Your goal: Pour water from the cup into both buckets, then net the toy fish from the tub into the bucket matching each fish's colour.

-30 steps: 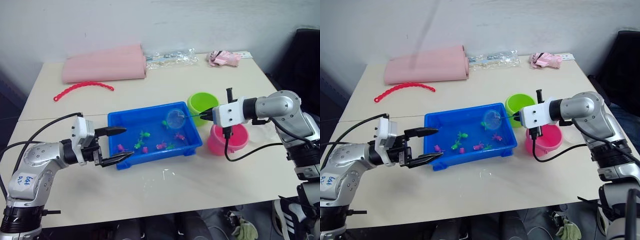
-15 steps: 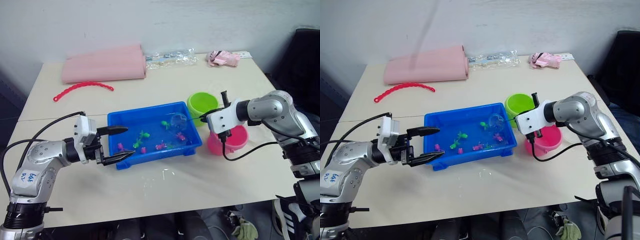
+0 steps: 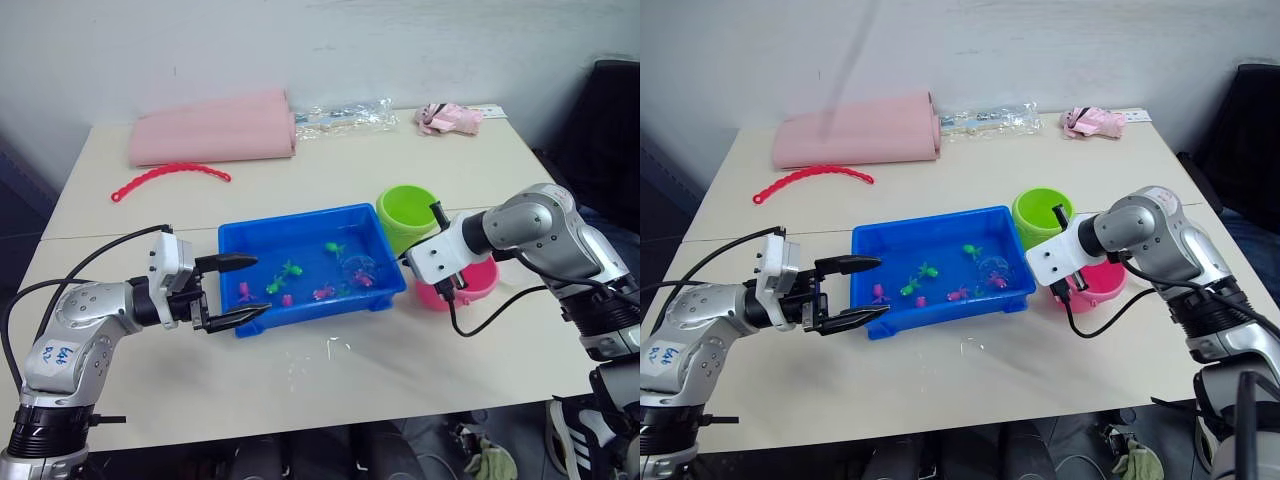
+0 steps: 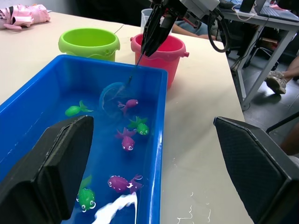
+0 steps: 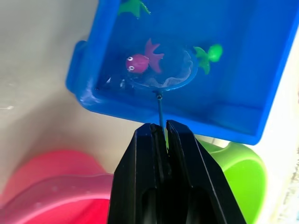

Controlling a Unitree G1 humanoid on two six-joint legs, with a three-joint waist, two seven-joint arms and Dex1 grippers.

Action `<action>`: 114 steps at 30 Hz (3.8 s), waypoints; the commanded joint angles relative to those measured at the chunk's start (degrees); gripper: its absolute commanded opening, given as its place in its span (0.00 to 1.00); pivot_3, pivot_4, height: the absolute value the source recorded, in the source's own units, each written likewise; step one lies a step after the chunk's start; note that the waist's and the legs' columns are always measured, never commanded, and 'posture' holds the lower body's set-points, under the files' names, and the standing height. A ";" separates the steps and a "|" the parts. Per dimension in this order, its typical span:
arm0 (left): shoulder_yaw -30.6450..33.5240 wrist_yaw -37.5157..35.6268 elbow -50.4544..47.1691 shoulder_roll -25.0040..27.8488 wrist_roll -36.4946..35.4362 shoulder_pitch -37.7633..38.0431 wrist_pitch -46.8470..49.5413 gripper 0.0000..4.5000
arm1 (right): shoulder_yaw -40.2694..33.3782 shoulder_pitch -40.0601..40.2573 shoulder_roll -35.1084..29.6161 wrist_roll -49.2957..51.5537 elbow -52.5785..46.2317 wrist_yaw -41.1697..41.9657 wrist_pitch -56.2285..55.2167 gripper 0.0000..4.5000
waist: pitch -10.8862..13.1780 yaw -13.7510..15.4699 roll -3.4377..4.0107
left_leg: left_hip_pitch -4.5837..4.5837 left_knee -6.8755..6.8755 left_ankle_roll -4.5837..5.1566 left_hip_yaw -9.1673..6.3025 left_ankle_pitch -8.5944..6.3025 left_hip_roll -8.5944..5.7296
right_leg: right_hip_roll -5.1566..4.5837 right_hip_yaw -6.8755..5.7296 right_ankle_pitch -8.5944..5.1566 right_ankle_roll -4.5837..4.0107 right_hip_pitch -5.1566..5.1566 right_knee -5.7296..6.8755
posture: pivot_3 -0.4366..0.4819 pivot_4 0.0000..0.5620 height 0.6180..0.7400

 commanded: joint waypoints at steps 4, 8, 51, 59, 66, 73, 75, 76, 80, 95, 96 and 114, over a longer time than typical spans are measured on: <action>0.52 -0.08 -0.62 -0.19 -0.57 0.54 -0.94 0.99 | -3.05 1.22 -0.87 2.21 -1.27 1.07 12.08 0.00 | 0.00 0.07 0.00 | 0.00 0.03 0.01 -0.01 -0.01 -0.01 | -0.02 -0.01 0.00 0.00 0.01 0.02 | 0.48 0.27 1.00; 0.54 -0.05 -0.58 -0.25 -0.51 0.79 -1.09 0.99 | -4.67 1.70 -0.41 6.38 -2.24 2.80 23.83 0.00 | 0.00 0.15 0.00 | -0.01 0.05 0.04 -0.02 -0.02 -0.03 | -0.06 -0.01 0.00 0.00 0.02 0.02 | 0.48 0.27 1.00; -11.15 1.70 4.10 -13.37 -4.08 -19.47 5.35 0.99 | -63.20 46.40 -0.37 39.10 -32.24 -17.62 50.75 0.00 | 0.00 1.61 0.00 | -0.01 0.08 0.09 -0.05 -0.07 -0.08 | 0.10 0.01 0.03 0.05 0.13 -0.09 | 0.48 0.27 1.00; -12.78 0.32 6.03 -14.72 -3.18 -20.51 4.77 0.99 | -61.90 56.91 0.63 26.09 -25.27 -19.16 17.83 0.00 | 0.00 1.48 -0.01 | 0.04 0.14 0.04 -0.03 -0.04 -0.28 | 0.20 0.04 0.03 0.09 0.16 -0.09 | 0.48 0.27 1.00; -12.94 0.05 6.57 -15.45 -3.03 -20.54 4.51 0.99 | -60.15 59.94 -1.25 16.09 -12.17 -23.06 -14.43 0.00 | 0.00 1.58 -0.02 | 0.09 0.16 0.02 -0.06 -0.03 -0.28 | 0.21 0.04 0.02 0.11 0.24 -0.10 | 0.48 0.27 1.00; -13.11 0.31 6.81 -16.55 -2.71 -20.13 4.03 0.99 | -61.68 57.56 -2.93 -9.81 0.90 -44.88 -46.32 0.00 | 0.02 1.24 -0.04 | 0.38 0.13 -0.02 -0.05 -0.02 -0.32 | 0.17 0.10 -0.02 0.17 0.50 -0.10 | 0.48 0.27 1.00; -13.16 0.41 6.68 -16.79 -2.67 -20.01 3.96 0.99 | -62.06 57.34 -2.45 -14.36 1.56 -50.05 -49.94 0.00 | 0.05 1.18 -0.06 | 0.65 0.02 -0.07 -0.05 -0.04 -0.30 | 0.17 0.12 -0.08 0.18 0.76 -0.13 | 0.48 0.27 1.00; -13.15 0.45 6.65 -16.85 -2.67 -19.97 3.93 0.99 | -61.63 57.68 -2.67 -16.11 1.75 -51.80 -50.20 0.00 | 0.05 1.17 -0.06 | 0.91 -0.10 -0.12 -0.03 -0.07 -0.34 | 0.16 0.15 -0.17 0.22 0.98 -0.16 | 0.48 0.27 1.00; -12.91 0.84 6.59 -17.04 -2.68 -19.80 3.80 0.99 | -61.57 57.77 -3.29 -20.93 1.96 -59.60 -53.71 0.00 | 0.05 1.15 -0.05 | 1.03 -0.26 -0.18 -0.03 -0.07 -0.17 | 0.16 0.25 -0.23 0.24 1.05 -0.16 | 0.48 0.27 1.00; -12.60 1.06 8.00 -16.73 -1.51 -19.76 3.01 0.99 | -56.98 62.79 -3.50 -28.19 -2.31 -72.43 -50.56 0.00 | 0.05 0.71 -0.05 | 1.07 -0.43 -0.24 -0.02 -0.03 -0.15 | 0.18 0.29 -0.26 0.24 1.04 -0.20 | 0.48 0.27 1.00; -12.60 1.09 8.00 -16.72 -1.49 -19.74 3.01 0.99 | -56.34 63.63 -3.38 -27.97 -2.81 -72.52 -50.62 0.00 | 0.05 0.67 -0.06 | 1.07 -0.44 -0.25 -0.02 -0.03 -0.15 | 0.18 0.29 -0.26 0.24 1.04 -0.20 | 0.48 0.27 1.00; -9.80 -0.33 6.55 -14.14 -3.20 -17.43 2.31 0.99 | -52.47 66.05 -5.49 -11.22 -5.95 -70.77 -39.85 0.00 | 0.05 -0.17 -0.05 | 1.12 -0.58 -0.30 -0.03 0.00 -0.14 | 0.22 0.37 -0.33 0.24 1.04 -0.20 | 0.48 0.27 1.00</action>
